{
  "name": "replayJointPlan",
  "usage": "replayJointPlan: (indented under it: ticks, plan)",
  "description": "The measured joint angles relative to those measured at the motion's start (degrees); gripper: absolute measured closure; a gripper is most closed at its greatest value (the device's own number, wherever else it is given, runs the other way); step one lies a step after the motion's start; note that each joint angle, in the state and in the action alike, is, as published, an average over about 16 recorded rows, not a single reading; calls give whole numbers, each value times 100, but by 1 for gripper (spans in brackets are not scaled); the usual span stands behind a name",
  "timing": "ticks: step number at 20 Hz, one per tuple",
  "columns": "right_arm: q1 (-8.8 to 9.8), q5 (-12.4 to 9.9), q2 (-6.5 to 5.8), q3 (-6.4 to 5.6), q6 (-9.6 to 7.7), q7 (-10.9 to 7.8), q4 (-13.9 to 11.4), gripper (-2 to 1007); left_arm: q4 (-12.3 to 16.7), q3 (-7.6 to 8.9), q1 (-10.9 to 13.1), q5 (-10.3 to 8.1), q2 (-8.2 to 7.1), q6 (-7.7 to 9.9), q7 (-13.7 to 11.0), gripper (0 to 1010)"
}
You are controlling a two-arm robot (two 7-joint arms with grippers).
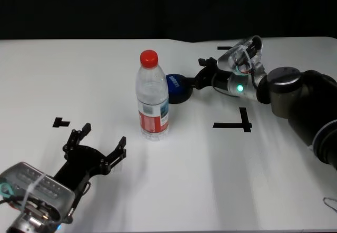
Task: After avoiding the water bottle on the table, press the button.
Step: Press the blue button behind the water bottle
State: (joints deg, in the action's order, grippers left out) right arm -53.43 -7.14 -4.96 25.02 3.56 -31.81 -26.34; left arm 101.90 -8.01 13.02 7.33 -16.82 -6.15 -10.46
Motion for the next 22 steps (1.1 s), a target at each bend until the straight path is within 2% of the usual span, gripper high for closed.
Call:
replayJointPlan:
  ticks: [7,12,17,22]
  plan:
    - [-161,140,138,-38,155,-26,373,3,0,0,0,0,0,0,0,7]
    - [-189,247,182,-56,196,-28,477,3,0,0,0,0,0,0,0,7]
    - [-119,291,171,-131,169,-13,379,3,0,0,0,-1,0,0,0,7]
    - [41,172,119,-314,133,20,74,3,0,0,0,-1,0,0,0,7]
